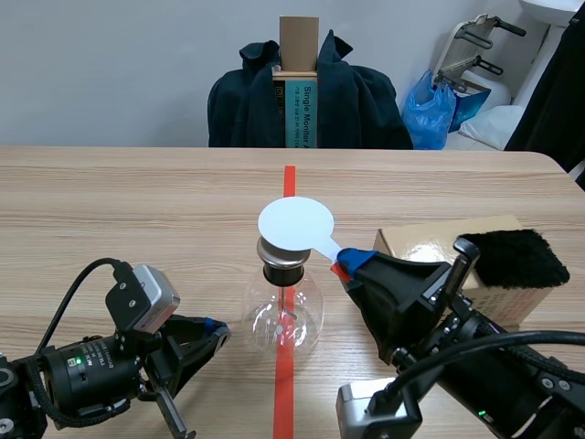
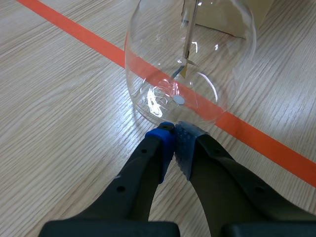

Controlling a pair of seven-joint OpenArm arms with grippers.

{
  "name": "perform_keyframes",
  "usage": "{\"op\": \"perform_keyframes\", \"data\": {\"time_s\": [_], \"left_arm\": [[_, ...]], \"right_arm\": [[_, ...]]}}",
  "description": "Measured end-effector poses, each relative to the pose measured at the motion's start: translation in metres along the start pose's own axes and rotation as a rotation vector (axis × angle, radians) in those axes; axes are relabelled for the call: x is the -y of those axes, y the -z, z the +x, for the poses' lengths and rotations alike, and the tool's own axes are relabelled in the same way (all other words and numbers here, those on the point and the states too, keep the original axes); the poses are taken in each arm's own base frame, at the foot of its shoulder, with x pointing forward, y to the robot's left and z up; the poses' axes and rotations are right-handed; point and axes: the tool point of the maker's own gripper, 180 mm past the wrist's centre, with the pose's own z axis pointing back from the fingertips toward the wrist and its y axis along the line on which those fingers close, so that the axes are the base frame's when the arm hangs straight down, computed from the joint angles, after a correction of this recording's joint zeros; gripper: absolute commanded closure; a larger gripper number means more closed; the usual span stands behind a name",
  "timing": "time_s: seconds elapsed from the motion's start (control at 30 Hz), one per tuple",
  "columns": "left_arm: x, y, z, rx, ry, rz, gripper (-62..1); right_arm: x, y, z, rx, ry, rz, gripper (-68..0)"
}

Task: Do the electroscope experiment.
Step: 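Hold the plate still at the electroscope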

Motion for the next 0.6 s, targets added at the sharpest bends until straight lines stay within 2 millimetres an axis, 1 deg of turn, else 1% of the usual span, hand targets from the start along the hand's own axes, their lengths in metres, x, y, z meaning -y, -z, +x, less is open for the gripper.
{"op": "perform_keyframes", "data": {"time_s": [0.6], "left_arm": [[0.0000,0.0000,0.0000,0.000,0.000,0.000,-3.0]], "right_arm": [[0.0000,0.0000,-0.0019,-0.010,0.000,0.000,-0.7]]}}
